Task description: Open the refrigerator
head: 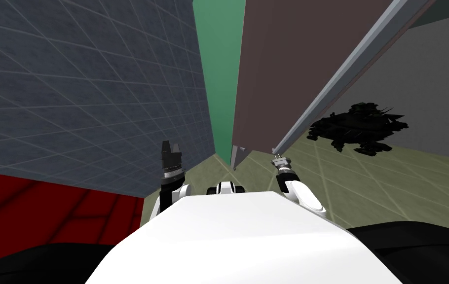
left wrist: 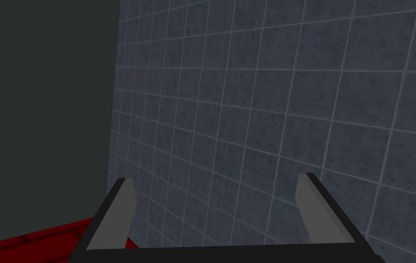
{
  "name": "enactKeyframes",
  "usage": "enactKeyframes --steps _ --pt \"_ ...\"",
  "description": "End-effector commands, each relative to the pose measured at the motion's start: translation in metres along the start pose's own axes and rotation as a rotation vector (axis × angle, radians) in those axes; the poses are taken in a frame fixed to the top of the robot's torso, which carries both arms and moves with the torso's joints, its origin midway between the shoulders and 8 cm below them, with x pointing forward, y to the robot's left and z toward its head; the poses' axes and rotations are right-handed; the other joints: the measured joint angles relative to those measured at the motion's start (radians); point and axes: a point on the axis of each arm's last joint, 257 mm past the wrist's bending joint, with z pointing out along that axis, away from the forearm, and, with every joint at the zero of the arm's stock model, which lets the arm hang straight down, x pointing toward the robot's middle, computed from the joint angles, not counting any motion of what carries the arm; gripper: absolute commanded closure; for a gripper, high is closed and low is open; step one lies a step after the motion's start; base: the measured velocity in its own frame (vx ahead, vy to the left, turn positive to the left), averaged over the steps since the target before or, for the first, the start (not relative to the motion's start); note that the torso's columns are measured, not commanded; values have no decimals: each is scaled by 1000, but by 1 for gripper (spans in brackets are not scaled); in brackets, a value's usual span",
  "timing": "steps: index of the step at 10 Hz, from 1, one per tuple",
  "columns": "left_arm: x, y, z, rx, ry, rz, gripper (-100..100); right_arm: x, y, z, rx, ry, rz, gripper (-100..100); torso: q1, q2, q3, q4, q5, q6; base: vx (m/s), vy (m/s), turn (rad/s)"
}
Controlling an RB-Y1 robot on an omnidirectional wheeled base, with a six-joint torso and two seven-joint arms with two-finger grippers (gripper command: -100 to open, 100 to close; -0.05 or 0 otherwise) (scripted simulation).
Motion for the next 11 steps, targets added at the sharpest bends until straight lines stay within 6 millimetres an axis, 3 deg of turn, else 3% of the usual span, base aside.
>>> enactKeyframes --steps 1,4,7,11 --pt "0 0 0 0 0 0 0 -4 0 -4 -38 -28 -17 -100 1 0 0 0 0 0 49 -143 37" --pt "0 0 0 0 0 0 0 -4 1 -5 -49 -33 -21 -100 19 2 1 1 5 0 34 -77 33" --pt "0 0 0 0 0 0 0 1 -29 -14 -54 -42 -19 -100 19 4 2 3 8 2 62 53 -57" --pt "0 0 0 0 0 0 0 1 -42 -19 -61 -48 -18 -100 22 11 5 9 14 2 41 30 -30"
